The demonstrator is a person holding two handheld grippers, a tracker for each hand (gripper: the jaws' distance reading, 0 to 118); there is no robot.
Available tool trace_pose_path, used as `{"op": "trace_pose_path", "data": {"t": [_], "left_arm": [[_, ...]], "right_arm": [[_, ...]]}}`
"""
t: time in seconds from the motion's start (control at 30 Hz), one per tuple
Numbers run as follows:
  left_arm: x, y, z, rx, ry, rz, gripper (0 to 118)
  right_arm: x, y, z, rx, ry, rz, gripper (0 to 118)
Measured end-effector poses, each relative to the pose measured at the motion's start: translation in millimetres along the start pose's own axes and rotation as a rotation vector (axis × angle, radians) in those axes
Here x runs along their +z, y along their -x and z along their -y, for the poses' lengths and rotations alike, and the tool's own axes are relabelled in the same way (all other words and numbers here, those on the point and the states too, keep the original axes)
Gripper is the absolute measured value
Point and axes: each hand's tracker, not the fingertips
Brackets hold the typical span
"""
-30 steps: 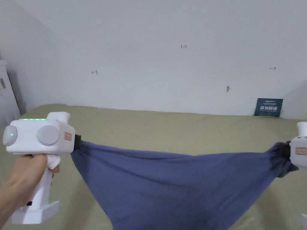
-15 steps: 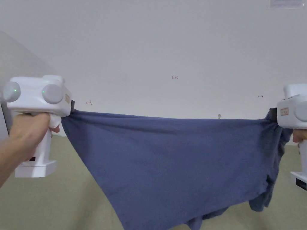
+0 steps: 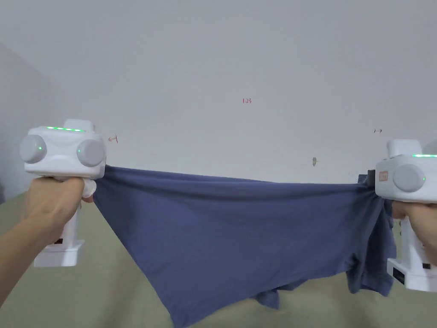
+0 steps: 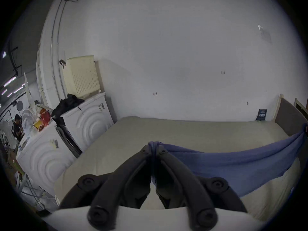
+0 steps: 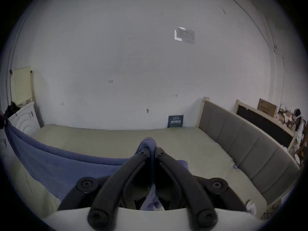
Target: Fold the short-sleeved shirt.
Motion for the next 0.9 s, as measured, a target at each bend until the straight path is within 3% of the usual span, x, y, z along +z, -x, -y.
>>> {"op": "trace_pose_path", "data": {"t": [0.1, 0.27, 0.33, 0.53, 0.8, 0.9], "left_arm": [[-24.1, -0.7, 38.6, 0.005, 0.063, 0.027, 3], [-17.8, 3.7, 112.8, 0.01, 0.145, 0.068, 3], [-0.5, 7.3, 141.8, 0.015, 0.188, 0.097, 3], [64.2, 26.2, 227.2, -0.082, 0.262, 0.126, 3], [149.3, 55.9, 309.5, -0.099, 0.325, 0.181, 3], [163.0, 64.7, 330.2, -0.102, 0.361, 0.193, 3]], "right_arm": [[-9.3, -1.7, 43.3, 0.032, 0.058, -0.008, 4], [3.7, -17.6, 118.9, 0.008, 0.138, -0.046, 4], [20.2, -24.3, 149.0, 0.043, 0.198, -0.061, 4], [91.2, -61.6, 225.7, -0.052, 0.244, -0.087, 4], [191.6, -79.2, 310.6, 0.011, 0.329, -0.088, 4], [208.4, -81.4, 329.3, -0.002, 0.352, -0.081, 4]]}}
